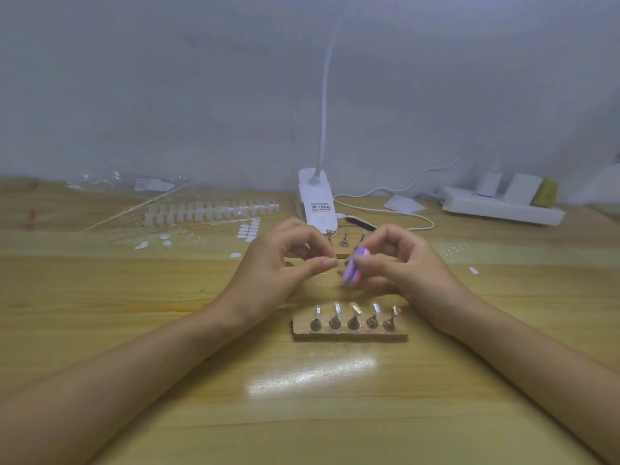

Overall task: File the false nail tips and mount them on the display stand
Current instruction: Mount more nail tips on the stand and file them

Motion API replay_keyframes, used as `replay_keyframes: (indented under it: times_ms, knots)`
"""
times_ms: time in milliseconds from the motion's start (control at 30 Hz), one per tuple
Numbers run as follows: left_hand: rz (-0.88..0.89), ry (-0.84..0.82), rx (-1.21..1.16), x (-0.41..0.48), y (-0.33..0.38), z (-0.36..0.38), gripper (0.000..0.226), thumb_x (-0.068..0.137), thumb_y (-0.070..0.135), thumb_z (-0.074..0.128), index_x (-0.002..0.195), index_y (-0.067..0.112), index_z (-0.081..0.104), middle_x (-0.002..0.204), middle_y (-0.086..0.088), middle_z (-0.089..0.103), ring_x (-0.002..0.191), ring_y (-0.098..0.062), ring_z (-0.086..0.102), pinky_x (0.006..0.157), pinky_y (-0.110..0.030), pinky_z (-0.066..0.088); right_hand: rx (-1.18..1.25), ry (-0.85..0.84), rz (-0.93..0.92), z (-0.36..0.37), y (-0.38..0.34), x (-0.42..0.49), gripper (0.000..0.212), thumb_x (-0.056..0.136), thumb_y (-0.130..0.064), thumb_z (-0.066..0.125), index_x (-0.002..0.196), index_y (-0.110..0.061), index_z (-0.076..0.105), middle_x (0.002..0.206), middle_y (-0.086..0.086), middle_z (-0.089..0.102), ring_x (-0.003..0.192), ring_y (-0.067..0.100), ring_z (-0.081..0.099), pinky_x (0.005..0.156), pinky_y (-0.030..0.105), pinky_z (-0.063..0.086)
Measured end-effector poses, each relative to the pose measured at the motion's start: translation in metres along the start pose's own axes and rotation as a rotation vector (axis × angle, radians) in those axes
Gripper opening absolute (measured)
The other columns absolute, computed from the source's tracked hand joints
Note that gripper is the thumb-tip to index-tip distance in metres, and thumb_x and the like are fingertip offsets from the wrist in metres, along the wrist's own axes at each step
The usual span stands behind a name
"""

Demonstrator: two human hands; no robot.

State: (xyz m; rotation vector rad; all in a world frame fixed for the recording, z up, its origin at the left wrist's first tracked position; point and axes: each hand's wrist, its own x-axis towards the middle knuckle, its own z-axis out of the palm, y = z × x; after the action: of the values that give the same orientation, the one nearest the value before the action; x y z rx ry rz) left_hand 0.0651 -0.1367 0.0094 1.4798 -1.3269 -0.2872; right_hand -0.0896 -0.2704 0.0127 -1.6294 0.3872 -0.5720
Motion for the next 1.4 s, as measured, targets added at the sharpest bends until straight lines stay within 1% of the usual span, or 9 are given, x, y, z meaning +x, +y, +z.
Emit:
replay_keyframes:
  times_ms: [200,533,633,800,867,1000,1133,1233,1400]
  knots:
    - [-0.001,-0.010,0.003,-0.0007,0.0003,0.0003,0.008,0.081,0.015,0.077,0.077,0.020,0.071,0.090,0.006,0.062,0.083,-0.002,0.062,0.072,-0.007,0.042,0.037,0.043,-0.022,-0.0013,0.0017,0.0012,0.030,0.077,-0.020,0.075,0.096,-0.002,0.060,0.092,0.020,0.074,0.082,0.030,0.072,0.074,0.039,0.061]
    - [-0.003,-0.013,0.005,-0.0011,0.0000,0.0003,0.007,0.081,0.016,0.078,0.077,0.018,0.072,0.089,0.008,0.061,0.082,-0.002,0.061,0.071,-0.007,0.042,-0.106,-0.087,-0.033,0.0004,0.0008,-0.0008,0.023,0.079,-0.020,0.081,0.092,-0.010,0.065,0.089,0.011,0.076,0.075,0.021,0.073,0.068,0.034,0.061]
    - [-0.005,-0.011,0.000,-0.0010,-0.0002,0.0004,0.009,0.080,0.017,0.078,0.076,0.021,0.071,0.090,0.008,0.061,0.081,-0.002,0.061,0.071,-0.007,0.042,-0.004,0.011,-0.044,-0.0012,0.0008,0.0000,0.022,0.076,-0.024,0.079,0.090,-0.013,0.066,0.089,0.016,0.075,0.075,0.024,0.073,0.069,0.039,0.061]
    - [-0.007,-0.017,-0.004,-0.0007,-0.0009,0.0005,0.007,0.080,0.016,0.078,0.077,0.017,0.072,0.089,0.009,0.060,0.079,-0.001,0.060,0.069,-0.007,0.042,-0.074,-0.043,-0.061,0.0012,0.0027,-0.0003,0.017,0.076,-0.020,0.083,0.083,-0.019,0.068,0.090,0.010,0.075,0.074,0.022,0.073,0.065,0.032,0.060]
    - [-0.020,-0.022,-0.019,-0.0011,-0.0007,0.0013,0.008,0.080,0.016,0.079,0.076,0.019,0.072,0.089,0.010,0.059,0.077,-0.003,0.060,0.067,-0.007,0.042,0.023,0.038,-0.070,-0.0023,0.0035,0.0010,0.021,0.073,-0.022,0.082,0.085,-0.015,0.066,0.091,0.014,0.075,0.076,0.025,0.073,0.068,0.036,0.061]
    - [-0.019,0.003,-0.010,-0.0003,-0.0007,0.0007,0.008,0.080,0.016,0.079,0.076,0.018,0.072,0.091,0.007,0.061,0.080,-0.002,0.060,0.070,-0.008,0.042,-0.111,-0.103,-0.059,-0.0003,0.0032,-0.0012,0.022,0.079,-0.021,0.081,0.090,-0.012,0.064,0.093,0.012,0.075,0.076,0.026,0.074,0.069,0.040,0.062]
    - [-0.045,-0.020,-0.024,-0.0007,-0.0020,0.0014,0.006,0.078,0.020,0.079,0.076,0.019,0.073,0.090,0.010,0.059,0.079,-0.005,0.060,0.066,-0.010,0.043,0.031,0.012,-0.060,-0.0032,0.0040,0.0013,0.025,0.077,-0.020,0.080,0.092,-0.008,0.064,0.093,0.018,0.074,0.078,0.028,0.073,0.076,0.045,0.062]
    - [-0.039,0.000,-0.011,-0.0005,-0.0029,0.0007,0.007,0.079,0.020,0.079,0.077,0.019,0.073,0.091,0.008,0.060,0.079,-0.005,0.060,0.068,-0.009,0.042,-0.070,-0.103,-0.044,-0.0021,0.0038,0.0003,0.019,0.079,-0.019,0.081,0.090,-0.015,0.066,0.092,0.011,0.075,0.077,0.026,0.074,0.071,0.041,0.062]
    - [-0.035,-0.012,-0.028,-0.0009,-0.0034,0.0011,0.007,0.078,0.020,0.079,0.076,0.020,0.073,0.088,0.012,0.057,0.075,-0.001,0.058,0.065,-0.009,0.041,0.046,0.005,-0.045,-0.0032,0.0050,0.0028,0.023,0.077,-0.020,0.080,0.096,-0.013,0.069,0.096,0.017,0.073,0.081,0.029,0.074,0.074,0.041,0.061]
